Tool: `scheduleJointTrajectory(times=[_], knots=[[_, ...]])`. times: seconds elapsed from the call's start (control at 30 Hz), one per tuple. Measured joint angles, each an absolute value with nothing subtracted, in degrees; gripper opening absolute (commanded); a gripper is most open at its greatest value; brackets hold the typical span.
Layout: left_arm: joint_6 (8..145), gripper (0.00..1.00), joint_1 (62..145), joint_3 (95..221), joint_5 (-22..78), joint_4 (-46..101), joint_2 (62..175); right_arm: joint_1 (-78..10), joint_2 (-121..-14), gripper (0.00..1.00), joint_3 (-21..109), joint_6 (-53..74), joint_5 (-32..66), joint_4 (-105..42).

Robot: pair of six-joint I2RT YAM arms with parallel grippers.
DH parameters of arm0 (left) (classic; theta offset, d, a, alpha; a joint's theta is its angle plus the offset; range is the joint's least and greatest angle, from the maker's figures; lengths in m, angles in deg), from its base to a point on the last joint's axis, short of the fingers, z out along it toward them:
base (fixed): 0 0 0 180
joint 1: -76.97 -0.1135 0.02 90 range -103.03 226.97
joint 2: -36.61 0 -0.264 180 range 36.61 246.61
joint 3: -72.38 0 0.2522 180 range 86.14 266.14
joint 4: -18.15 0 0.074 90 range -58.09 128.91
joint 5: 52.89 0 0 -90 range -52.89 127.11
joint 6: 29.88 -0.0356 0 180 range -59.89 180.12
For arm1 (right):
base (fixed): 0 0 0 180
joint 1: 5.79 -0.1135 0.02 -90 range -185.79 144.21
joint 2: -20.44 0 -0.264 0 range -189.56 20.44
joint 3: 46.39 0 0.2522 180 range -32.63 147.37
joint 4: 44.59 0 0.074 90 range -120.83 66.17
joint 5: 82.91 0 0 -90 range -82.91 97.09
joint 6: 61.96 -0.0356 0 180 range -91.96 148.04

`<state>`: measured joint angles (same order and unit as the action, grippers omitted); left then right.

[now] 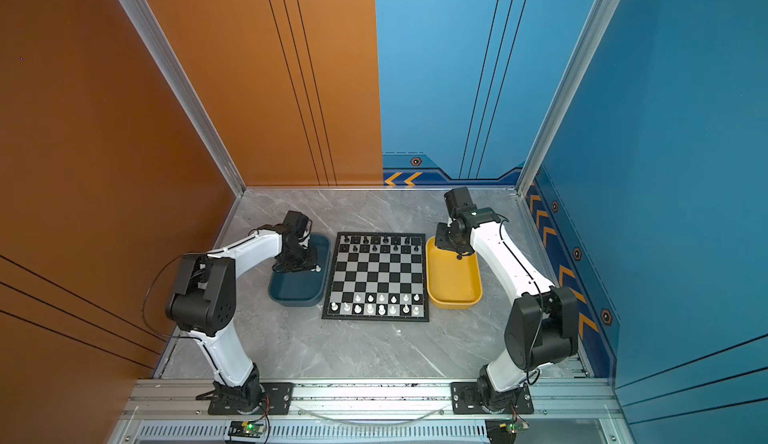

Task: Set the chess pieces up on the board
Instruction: 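Lower the left gripper and close it on a white pawn in the teal tray, then lift the white pawn out of the teal tray with the left gripper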

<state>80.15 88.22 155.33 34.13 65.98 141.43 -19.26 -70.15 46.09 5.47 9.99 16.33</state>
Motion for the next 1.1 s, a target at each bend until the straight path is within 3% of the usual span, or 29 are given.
scheduleJointTrajectory(times=[0.73, 1.1], knots=[[80.5, 0.00, 88.4, 156.0, 34.7, 66.2, 142.4, -19.3, -70.1, 0.31, 45.6, 5.0, 10.2, 16.0], [78.4, 0.00, 91.1, 156.1, 36.7, 71.3, 134.3, -19.3, -70.0, 0.30, 43.8, 5.0, 11.0, 14.9]])
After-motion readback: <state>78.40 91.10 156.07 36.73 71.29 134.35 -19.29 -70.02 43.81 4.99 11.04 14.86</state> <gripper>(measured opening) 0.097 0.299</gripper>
